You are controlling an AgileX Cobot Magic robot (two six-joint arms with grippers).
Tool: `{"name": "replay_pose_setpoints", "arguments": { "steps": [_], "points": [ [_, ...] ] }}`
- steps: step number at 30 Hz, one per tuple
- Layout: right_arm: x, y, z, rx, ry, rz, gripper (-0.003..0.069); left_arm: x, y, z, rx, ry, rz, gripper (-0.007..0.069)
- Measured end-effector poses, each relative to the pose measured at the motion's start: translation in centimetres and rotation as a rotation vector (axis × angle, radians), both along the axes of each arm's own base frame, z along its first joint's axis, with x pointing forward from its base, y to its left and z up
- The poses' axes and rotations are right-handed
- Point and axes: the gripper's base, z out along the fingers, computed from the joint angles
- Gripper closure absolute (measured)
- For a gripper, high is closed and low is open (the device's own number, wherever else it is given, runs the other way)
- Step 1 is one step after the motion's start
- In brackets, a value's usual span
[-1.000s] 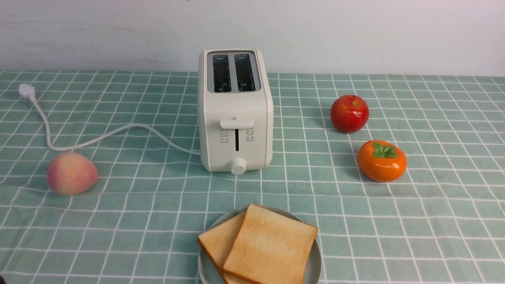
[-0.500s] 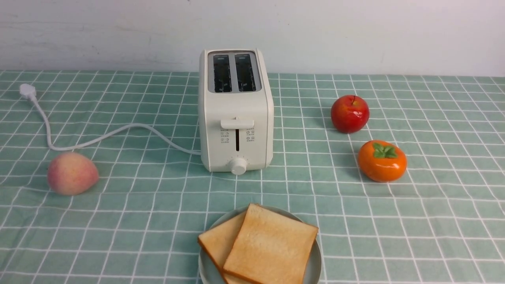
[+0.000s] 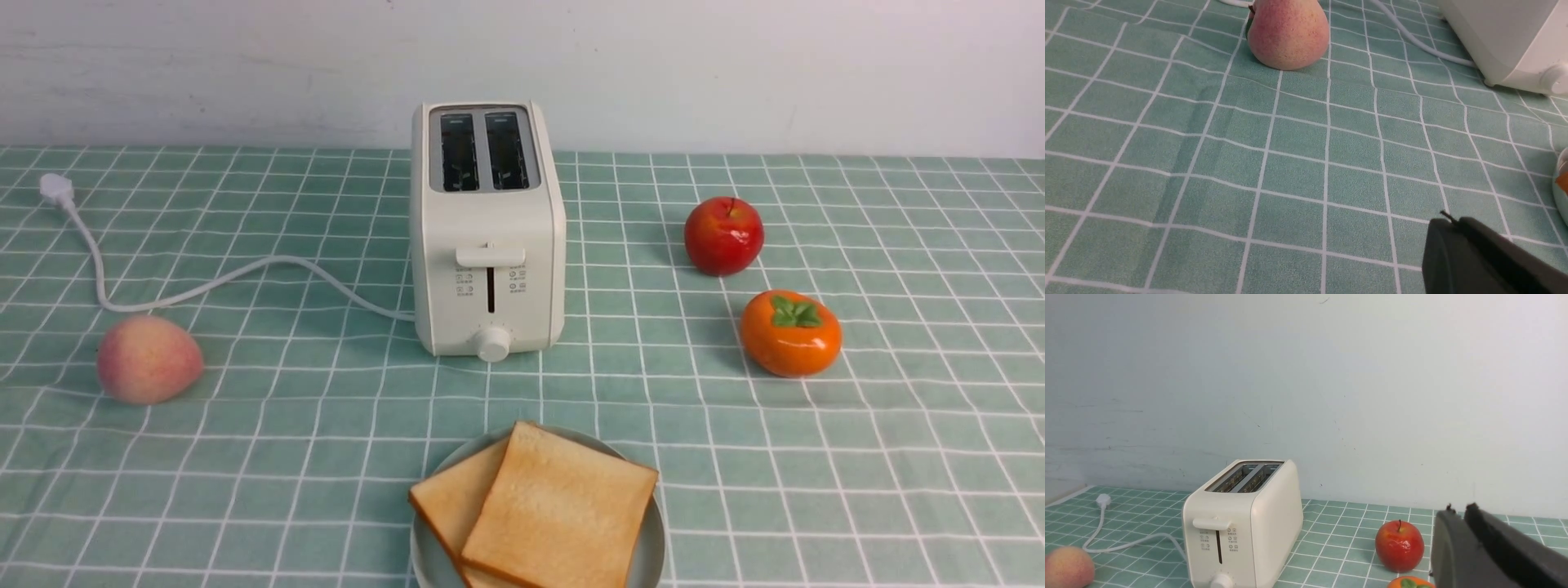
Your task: Take toasted bread from bread machine on blue coffee table place on plate.
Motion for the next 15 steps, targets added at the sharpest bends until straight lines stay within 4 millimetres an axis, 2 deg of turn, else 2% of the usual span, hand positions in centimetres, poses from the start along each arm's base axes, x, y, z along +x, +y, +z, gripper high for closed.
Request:
{"name": "replay_pose_setpoints", "arguments": {
  "steps": [15],
  "points": [
    [0.00, 0.00, 0.00, 0.000, 0.000, 0.000, 0.0601, -0.01, 0.00, -0.04, 0.000, 0.004, 0.000, 0.0638]
  ]
}}
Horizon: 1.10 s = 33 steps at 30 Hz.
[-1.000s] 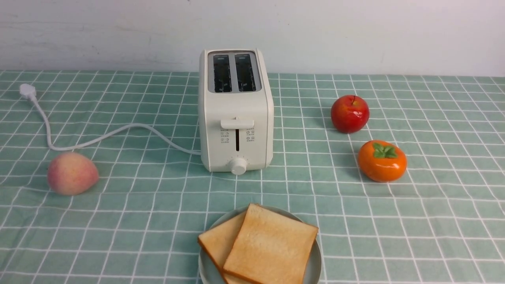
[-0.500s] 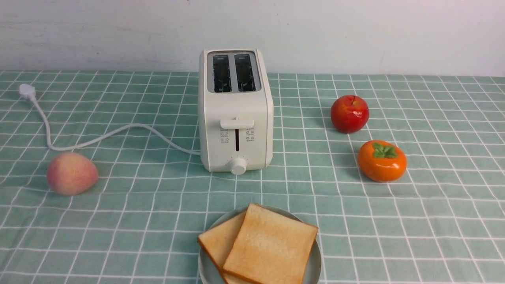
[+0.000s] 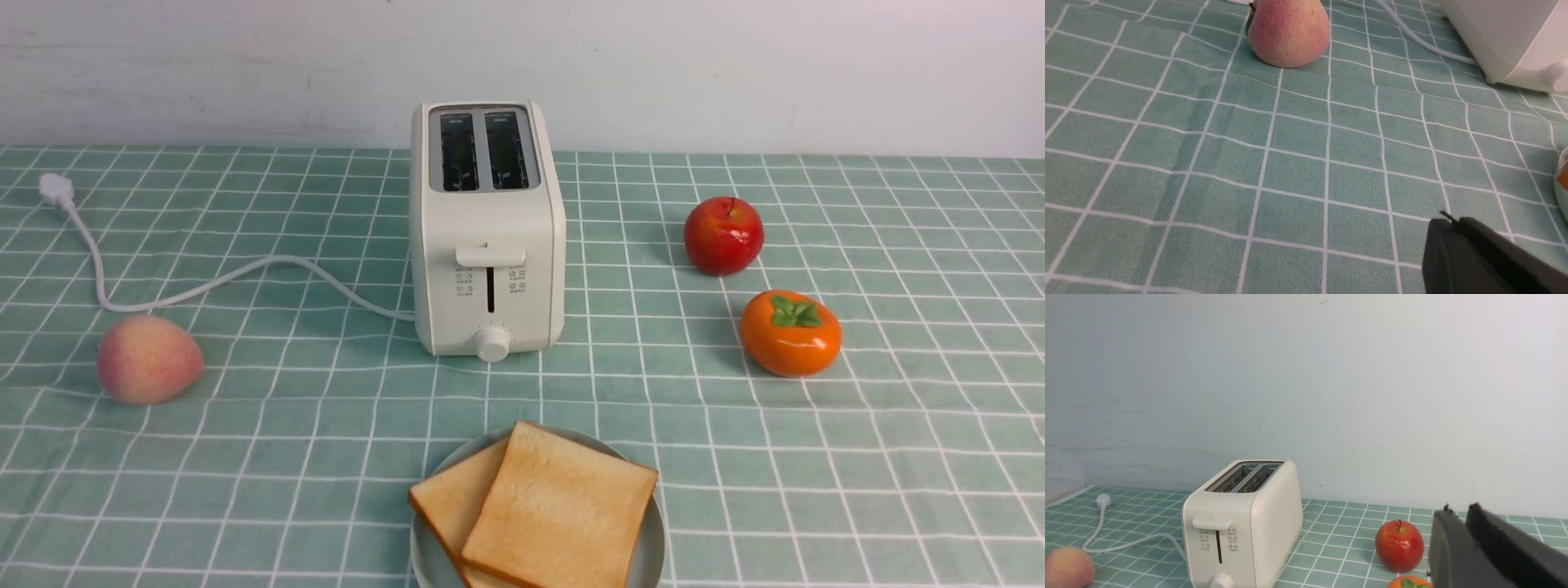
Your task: Take toasted bread from bread machine on blue coffee table place on plate.
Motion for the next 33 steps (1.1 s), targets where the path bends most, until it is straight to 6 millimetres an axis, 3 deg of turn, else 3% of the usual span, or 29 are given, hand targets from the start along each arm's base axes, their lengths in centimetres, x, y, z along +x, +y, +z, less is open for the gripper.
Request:
{"name": "replay_pose_setpoints", "arguments": {
  "steps": [13, 24, 27, 31, 32, 33],
  "points": [
    [-0.1, 0.2, -0.1, 0.066, 0.035, 0.039, 0.0580, 0.0, 0.0, 0.0, 0.001, 0.000, 0.000, 0.0627],
    [-0.2, 0.7, -0.8, 0.023, 0.102, 0.087, 0.0566, 0.0, 0.0, 0.0, 0.003, 0.000, 0.000, 0.0622],
    [-0.4, 0.5, -2.0, -0.010, 0.141, 0.041, 0.0562, 0.0, 0.0, 0.0, 0.003, 0.000, 0.000, 0.0620],
    [0.5, -0.2, -6.6, -0.045, 0.277, -0.161, 0.0555, 0.0, 0.0, 0.0, 0.003, 0.000, 0.000, 0.0615],
    [0.5, -0.2, -6.9, -0.047, 0.286, -0.161, 0.0555, 0.0, 0.0, 0.0, 0.003, 0.000, 0.000, 0.0615],
    [0.8, -0.5, -9.0, -0.048, 0.345, -0.234, 0.0553, 0.0, 0.0, 0.0, 0.003, 0.000, 0.000, 0.0613]
  ]
}}
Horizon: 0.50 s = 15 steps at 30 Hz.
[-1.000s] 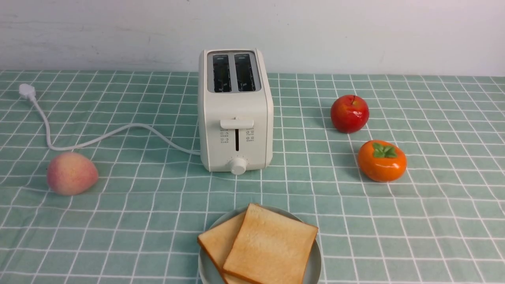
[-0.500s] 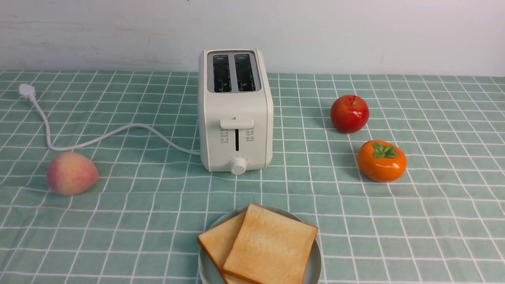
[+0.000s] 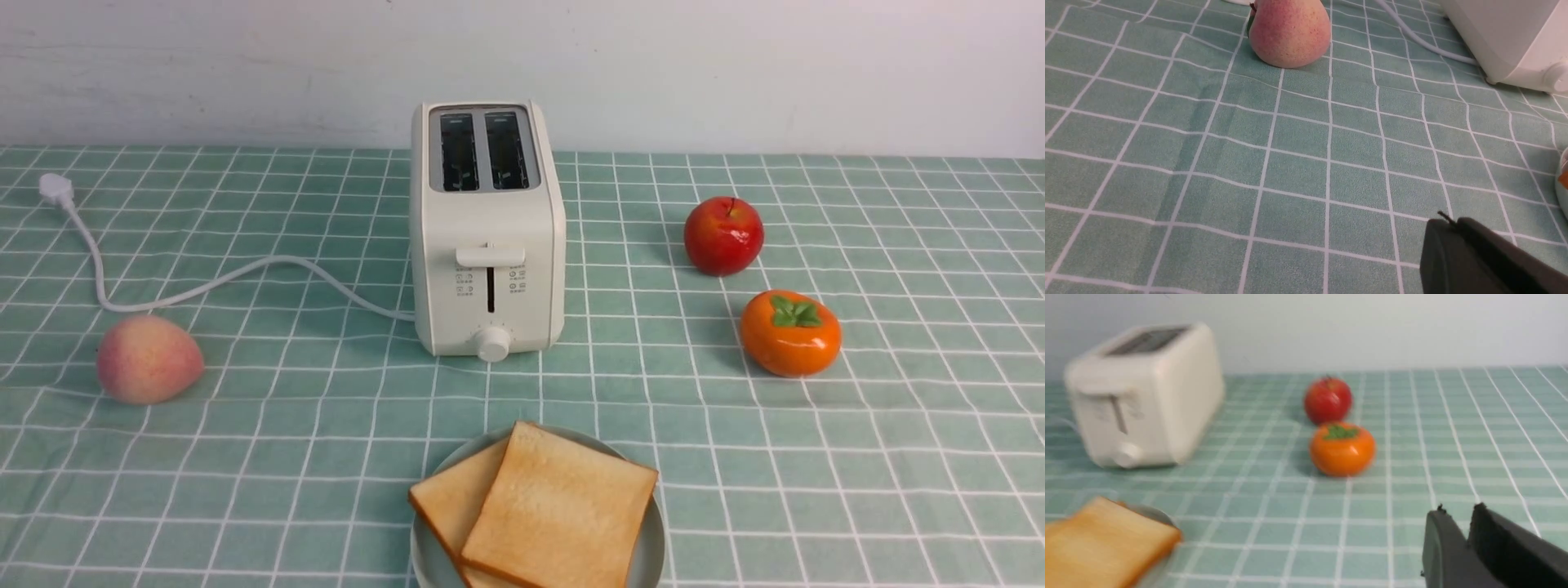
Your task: Take toasted bread from bread machine on blue coffee table place on plate.
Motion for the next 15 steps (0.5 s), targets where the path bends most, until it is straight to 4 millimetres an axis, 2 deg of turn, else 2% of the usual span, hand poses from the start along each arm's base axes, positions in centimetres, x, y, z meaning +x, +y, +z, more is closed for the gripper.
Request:
{"name": "replay_pose_setpoints", "arguments": {
  "steps": [2, 4, 15],
  "points": [
    [0.3, -0.4, -3.7, -0.004, 0.101, -0.090, 0.0552, 0.0, 0.0, 0.0, 0.000, 0.000, 0.000, 0.0610],
    [0.3, -0.7, -5.0, -0.006, 0.146, -0.130, 0.0552, 0.0, 0.0, 0.0, 0.000, -0.001, 0.000, 0.0610],
    [0.3, -0.8, -5.1, -0.007, 0.134, -0.155, 0.0540, 0.0, 0.0, -0.1, 0.001, 0.002, 0.000, 0.0601]
  ]
}}
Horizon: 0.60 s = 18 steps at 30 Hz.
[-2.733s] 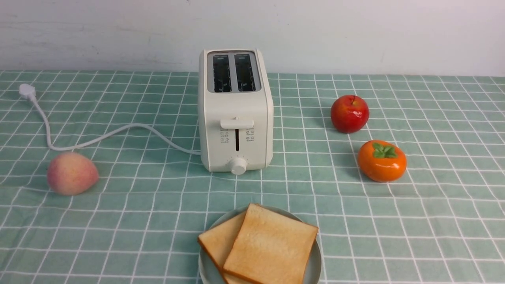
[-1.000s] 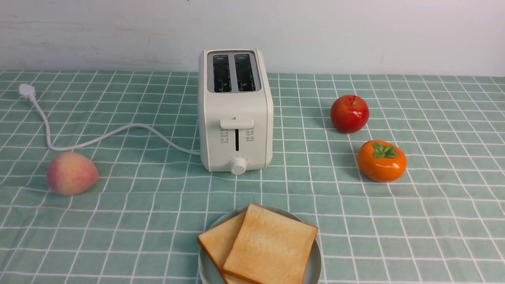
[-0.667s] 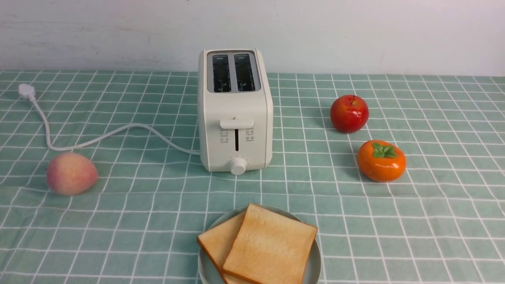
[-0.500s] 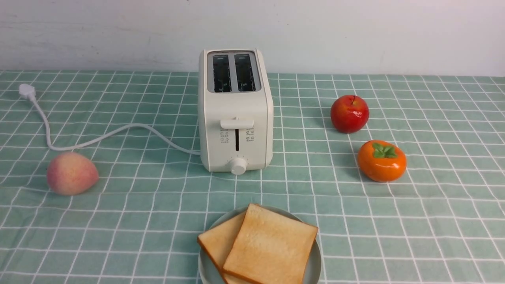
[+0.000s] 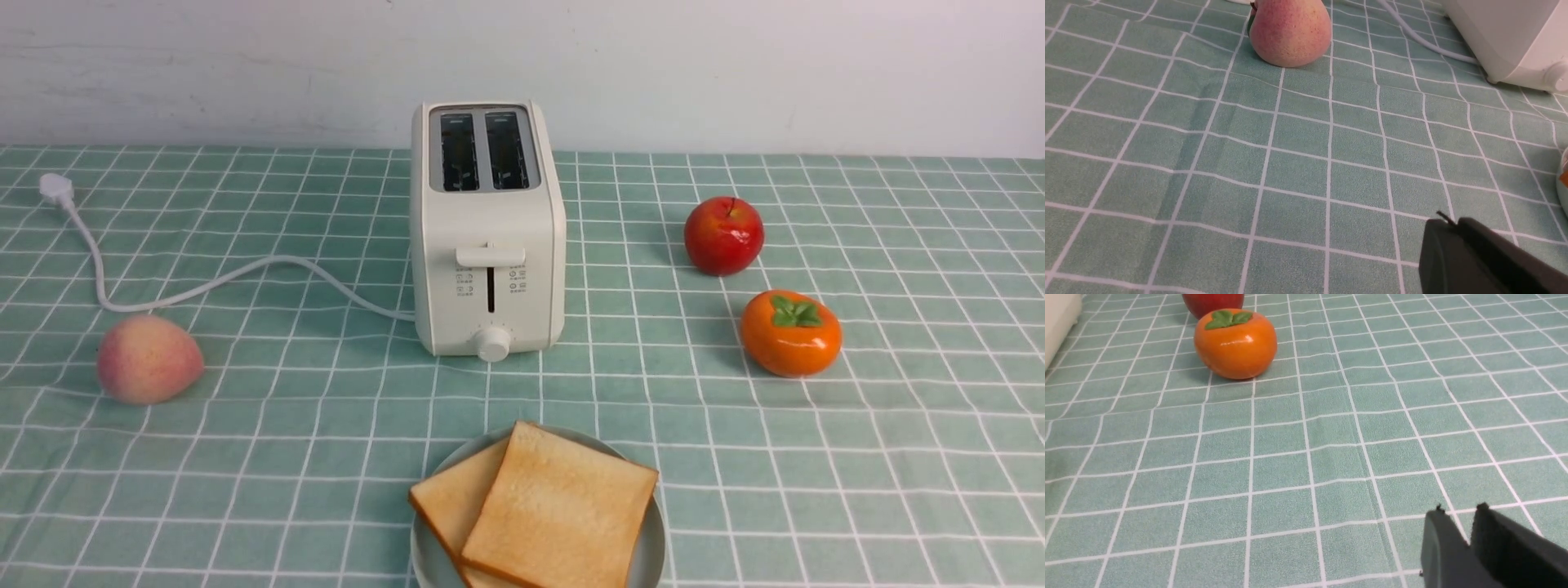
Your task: Take toasted bread from bread machine on blue coffee table place on plate.
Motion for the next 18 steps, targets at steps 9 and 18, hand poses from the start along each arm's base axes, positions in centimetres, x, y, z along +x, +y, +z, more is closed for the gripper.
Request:
{"name": "replay_pose_setpoints", "arguments": {
  "steps": [9, 18],
  "points": [
    [0.00, 0.00, 0.00, 0.000, 0.000, 0.000, 0.0531, 0.00, 0.00, 0.00, 0.000, 0.000, 0.000, 0.0590],
    [0.00, 0.00, 0.00, 0.000, 0.000, 0.000, 0.0520, 0.00, 0.00, 0.00, 0.000, 0.000, 0.000, 0.0587]
  ]
}}
